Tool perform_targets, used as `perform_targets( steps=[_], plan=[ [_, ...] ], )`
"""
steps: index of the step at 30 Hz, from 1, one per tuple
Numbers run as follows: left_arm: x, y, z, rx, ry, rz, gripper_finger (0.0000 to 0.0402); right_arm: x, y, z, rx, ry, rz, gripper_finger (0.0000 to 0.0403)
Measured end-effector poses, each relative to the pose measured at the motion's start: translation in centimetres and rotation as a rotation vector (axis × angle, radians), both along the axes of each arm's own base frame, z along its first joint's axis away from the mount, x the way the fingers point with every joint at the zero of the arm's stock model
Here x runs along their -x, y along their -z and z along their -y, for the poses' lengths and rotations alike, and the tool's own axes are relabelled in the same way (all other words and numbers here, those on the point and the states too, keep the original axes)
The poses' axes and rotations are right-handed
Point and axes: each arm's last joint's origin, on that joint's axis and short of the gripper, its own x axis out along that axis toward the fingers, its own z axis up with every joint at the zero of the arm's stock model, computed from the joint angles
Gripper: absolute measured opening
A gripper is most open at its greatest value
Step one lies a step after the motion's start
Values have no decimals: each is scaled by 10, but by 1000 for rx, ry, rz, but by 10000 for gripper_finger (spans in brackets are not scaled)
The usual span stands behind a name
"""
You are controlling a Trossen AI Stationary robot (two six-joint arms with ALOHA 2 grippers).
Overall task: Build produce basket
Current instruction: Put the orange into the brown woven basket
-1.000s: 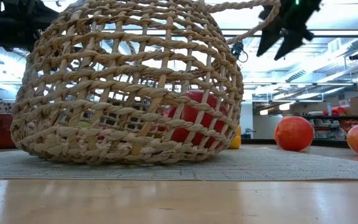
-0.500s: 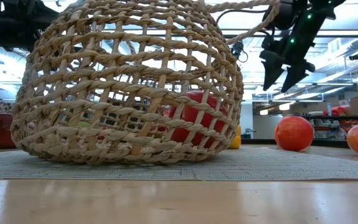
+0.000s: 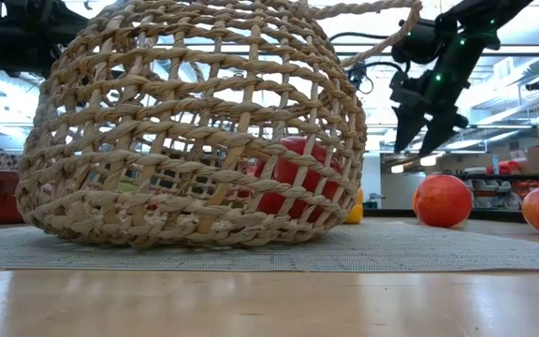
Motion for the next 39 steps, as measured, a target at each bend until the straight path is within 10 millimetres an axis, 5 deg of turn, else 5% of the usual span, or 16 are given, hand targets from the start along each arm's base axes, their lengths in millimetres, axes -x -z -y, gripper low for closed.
perform_targets(
  steps=[14,39],
  plan=[
    [0,0,0,0,0,0,389,13,46,-14,104,70,29,393],
    [0,0,0,0,0,0,389,22,89,-17,106,158,24,393]
  ],
)
